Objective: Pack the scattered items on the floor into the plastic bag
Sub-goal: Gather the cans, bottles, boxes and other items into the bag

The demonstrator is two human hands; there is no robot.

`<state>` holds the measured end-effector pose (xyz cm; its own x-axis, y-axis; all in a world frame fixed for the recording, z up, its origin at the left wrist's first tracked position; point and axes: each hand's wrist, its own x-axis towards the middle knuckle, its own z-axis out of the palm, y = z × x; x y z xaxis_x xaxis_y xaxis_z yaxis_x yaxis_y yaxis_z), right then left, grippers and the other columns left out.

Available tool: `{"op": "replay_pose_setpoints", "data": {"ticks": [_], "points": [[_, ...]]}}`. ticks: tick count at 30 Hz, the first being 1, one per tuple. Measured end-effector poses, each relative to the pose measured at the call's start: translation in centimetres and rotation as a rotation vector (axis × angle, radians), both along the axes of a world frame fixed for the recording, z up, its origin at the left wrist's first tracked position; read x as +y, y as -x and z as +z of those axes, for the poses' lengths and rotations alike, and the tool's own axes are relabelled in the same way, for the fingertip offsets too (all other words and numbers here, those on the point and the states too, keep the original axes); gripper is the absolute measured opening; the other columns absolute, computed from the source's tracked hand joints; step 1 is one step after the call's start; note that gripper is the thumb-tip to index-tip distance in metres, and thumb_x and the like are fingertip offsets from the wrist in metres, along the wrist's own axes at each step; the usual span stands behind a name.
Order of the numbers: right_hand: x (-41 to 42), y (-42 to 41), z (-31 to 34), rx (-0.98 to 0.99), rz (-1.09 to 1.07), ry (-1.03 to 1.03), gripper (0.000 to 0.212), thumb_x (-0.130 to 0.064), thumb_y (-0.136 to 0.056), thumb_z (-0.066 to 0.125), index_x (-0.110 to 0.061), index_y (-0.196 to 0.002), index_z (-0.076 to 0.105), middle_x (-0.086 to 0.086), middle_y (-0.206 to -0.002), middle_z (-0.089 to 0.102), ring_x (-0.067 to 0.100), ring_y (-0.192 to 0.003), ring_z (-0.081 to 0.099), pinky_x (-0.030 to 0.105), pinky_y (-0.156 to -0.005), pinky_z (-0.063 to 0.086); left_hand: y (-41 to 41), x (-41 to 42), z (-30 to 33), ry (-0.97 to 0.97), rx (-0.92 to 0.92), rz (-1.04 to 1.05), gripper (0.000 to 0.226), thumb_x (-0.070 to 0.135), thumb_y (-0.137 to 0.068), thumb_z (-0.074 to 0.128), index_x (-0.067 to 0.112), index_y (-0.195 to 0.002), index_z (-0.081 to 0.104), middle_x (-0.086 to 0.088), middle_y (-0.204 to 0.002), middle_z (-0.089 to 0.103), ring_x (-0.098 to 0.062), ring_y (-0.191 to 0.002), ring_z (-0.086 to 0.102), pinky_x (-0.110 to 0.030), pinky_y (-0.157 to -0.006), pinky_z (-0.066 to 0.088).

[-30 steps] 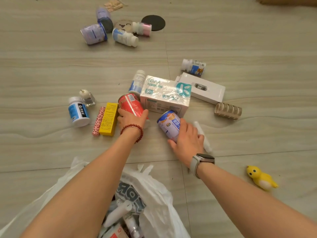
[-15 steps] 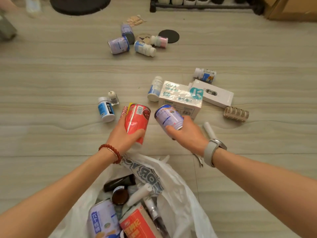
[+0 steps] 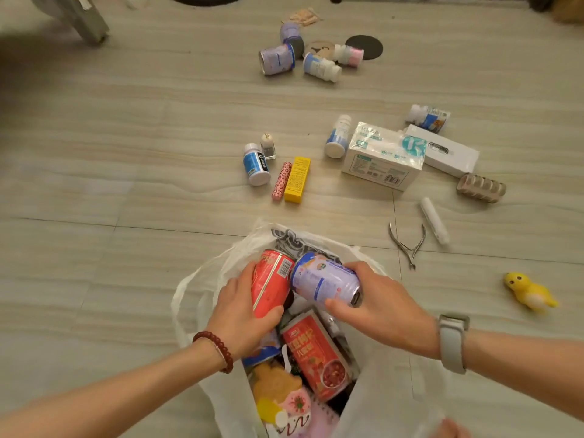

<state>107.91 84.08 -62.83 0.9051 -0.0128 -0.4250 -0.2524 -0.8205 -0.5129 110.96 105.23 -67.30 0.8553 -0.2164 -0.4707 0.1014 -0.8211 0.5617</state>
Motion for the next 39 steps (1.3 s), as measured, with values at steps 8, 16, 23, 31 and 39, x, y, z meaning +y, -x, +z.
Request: {"op": "replay_pose_setpoints", "data": {"ticks": [8,16,23,31,39], "points": [[-1.0,1.3,-3.3,-0.083,0.497,0.48,0.044,-0.052,-0.085,0.041,-0.014,-0.103,0.054,0.005,-0.109,0.06,0.026,-0.103,0.052,0.037,-0.088,0.037,0.5,-3.1,-0.8,-0.131,-0.087,-0.161,0.086,0.044,-0.083,0.051,0.028,-0.144,-0.007,-0.007,-0.144,0.023,-0.026,-0.129,0.025,-0.044,-0.104,0.034],[-3.6,-1.6,-4.2,0.075,0.009,0.259,0.062,-0.037,-0.091,0.047,-0.011,-0.141,0.021,0.016,-0.141,0.04,0.034,-0.125,0.043,0.042,-0.098,0.039,-0.5,-3.4,-1.1,-0.206,-0.039,-0.279,0.076,0.046,-0.089,0.042,0.026,-0.145,-0.006,-0.004,-0.156,0.0,-0.028,-0.139,0.009,-0.043,-0.111,0.023],[-4.5,-2.1,-4.2,-0.135,-0.203,0.029,0.022,-0.018,-0.098,0.032,-0.003,-0.102,0.048,0.026,-0.095,0.063,0.042,-0.089,0.057,0.04,-0.071,0.04,-0.6,-3.5,-1.3,-0.243,-0.108,-0.338,0.077,0.063,-0.084,0.028,0.026,-0.146,0.0,-0.003,-0.156,0.002,-0.023,-0.142,0.006,-0.043,-0.114,0.014],[-8.0,-2.6,-0.2,-0.51,-0.264,0.063,0.022,-0.013,-0.095,0.038,-0.005,-0.112,0.05,0.019,-0.083,0.062,0.037,-0.077,0.058,0.034,-0.064,0.034,-1.3,-4.6,-1.7,-0.266,-0.513,-0.573,0.065,0.059,-0.08,0.023,0.033,-0.14,0.021,-0.006,-0.15,0.031,-0.023,-0.136,0.011,-0.046,-0.112,0.01],[-6.3,1.0,-1.3,-0.292,0.479,0.15,0.05,-0.041,-0.085,0.02,-0.015,-0.112,0.053,0.003,-0.093,0.061,0.024,-0.072,0.058,0.032,-0.059,0.042,-2.2,-5.6,-0.4,-0.004,-0.869,-0.596,0.04,0.036,-0.078,0.045,0.021,-0.115,0.044,-0.003,-0.128,0.038,-0.022,-0.121,0.036,-0.04,-0.098,0.024]]}}
